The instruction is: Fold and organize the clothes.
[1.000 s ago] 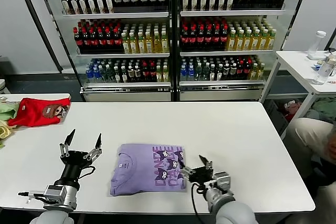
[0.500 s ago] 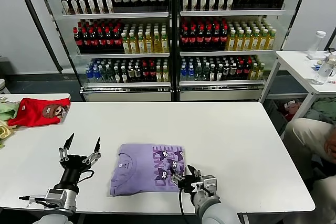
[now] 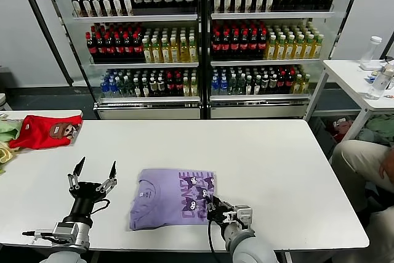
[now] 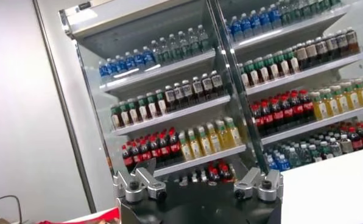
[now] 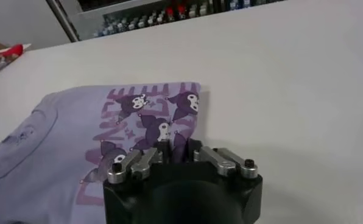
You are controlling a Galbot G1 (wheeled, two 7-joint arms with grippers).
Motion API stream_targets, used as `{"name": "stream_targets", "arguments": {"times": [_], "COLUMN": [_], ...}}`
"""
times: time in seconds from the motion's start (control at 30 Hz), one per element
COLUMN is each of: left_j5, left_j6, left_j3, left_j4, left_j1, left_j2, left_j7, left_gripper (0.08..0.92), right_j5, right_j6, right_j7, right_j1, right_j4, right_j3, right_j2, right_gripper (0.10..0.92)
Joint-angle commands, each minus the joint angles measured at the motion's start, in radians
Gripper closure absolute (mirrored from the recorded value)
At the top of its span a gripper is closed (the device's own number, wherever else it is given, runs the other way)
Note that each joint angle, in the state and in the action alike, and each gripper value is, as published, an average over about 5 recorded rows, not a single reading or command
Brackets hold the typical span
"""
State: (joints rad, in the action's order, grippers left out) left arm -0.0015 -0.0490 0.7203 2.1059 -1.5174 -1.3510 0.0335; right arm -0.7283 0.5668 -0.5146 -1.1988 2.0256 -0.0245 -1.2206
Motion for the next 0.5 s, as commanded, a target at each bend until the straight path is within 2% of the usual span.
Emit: {"name": "stream_targets", "arguments": {"times": [0.03, 0.13, 0.23, 0.5], "left_j5": [0.002, 0.002, 0.003, 0.006], "left_j6": [0.002, 0.005, 0.015, 0.047], "left_j3": [0.003, 0.005, 0.005, -0.023], "left_j4": [-0.004, -0.01, -0.021, -0.058], "left_j1": [-0.002, -0.001, 0.004, 0.019], "left_j2": [0.003, 0.008, 0.013, 0.016], "left_j7": [-0.002, -0.002, 0.0, 0.013], "left_gripper": [0.177, 0.177, 0.177, 0.177], "right_j5": [-0.001, 0.024, 0.038, 0.089], "right_j6": [-0.016, -0.025, -0.029, -0.066], "right_j7": [0.008, 0.02, 0.026, 0.042], "right_j1": [0.022, 0.038, 0.034, -0.125], "right_j4": [-0.017, 0.022, 0.076, 0.133], "right_j3": [0.016, 0.06, 0.141, 0.338], "right_j2": [-0.01, 0.009, 0.053, 0.092], "right_gripper": [0.799, 0.865, 0.899, 0.904]}}
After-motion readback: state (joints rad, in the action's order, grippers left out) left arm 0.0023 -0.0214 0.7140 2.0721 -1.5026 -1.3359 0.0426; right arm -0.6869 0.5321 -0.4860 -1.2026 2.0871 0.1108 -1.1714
